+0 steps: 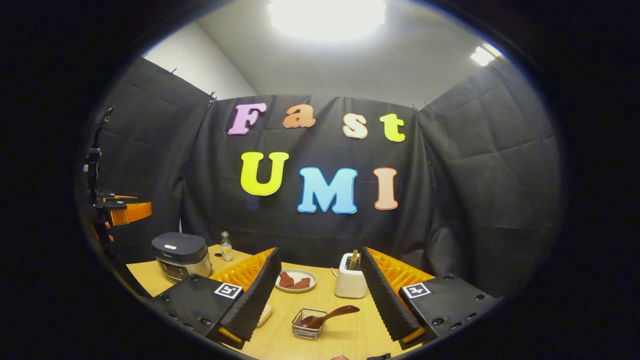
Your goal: Close the left gripper, press the button to open the rice cooker; take a wooden spoon from the chopstick holder with the right hand, scoop a spoonful of rice and pour it into the rice cooker, then put the wooden spoon back into the chopstick holder.
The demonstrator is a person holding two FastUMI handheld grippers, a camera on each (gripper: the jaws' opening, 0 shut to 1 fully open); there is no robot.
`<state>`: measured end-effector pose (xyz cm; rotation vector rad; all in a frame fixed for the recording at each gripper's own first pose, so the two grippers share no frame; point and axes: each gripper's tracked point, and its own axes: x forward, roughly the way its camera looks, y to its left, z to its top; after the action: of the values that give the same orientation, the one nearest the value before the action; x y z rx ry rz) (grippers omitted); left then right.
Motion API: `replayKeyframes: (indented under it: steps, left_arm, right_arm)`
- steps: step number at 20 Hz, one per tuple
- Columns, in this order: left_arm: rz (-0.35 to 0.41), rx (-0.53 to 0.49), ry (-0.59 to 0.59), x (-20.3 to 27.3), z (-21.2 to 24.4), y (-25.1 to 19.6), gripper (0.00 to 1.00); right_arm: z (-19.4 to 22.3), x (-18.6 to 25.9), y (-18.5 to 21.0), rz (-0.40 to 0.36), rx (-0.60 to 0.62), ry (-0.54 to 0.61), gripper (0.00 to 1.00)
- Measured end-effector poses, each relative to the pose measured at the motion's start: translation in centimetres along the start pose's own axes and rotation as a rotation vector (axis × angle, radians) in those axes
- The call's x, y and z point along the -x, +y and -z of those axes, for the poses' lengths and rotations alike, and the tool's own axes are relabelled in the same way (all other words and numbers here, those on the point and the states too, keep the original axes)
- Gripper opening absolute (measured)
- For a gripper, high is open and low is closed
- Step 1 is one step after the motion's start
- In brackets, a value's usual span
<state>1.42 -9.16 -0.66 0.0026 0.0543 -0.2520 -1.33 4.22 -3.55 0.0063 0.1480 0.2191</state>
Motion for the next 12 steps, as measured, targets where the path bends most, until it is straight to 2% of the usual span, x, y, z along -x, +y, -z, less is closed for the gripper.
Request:
replayKeyframes:
  steps: [5, 6, 7, 12]
  left_arm:
    - [0.019, -0.028, -0.021, 2.5, -0.9, 2.0, 0.83]
    - [0.025, -0.034, -0.021, 2.9, -0.8, 2.1, 0.84]
    - [0.034, -0.036, -0.022, 3.2, -0.8, 2.1, 0.82]
    - [0.051, -0.016, -0.034, 4.0, -1.1, 2.5, 0.82]
  right_arm:
    - [-0.9, 1.7, 0.9, 0.041, -0.039, -0.028, 1.00]
    - [-1.0, 2.0, 1.2, 0.045, -0.044, -0.032, 0.96]
    - [-1.3, 2.2, 1.6, 0.048, -0.045, -0.041, 1.00]
    - [-1.5, 3.0, 2.3, 0.055, -0.026, -0.041, 1.00]
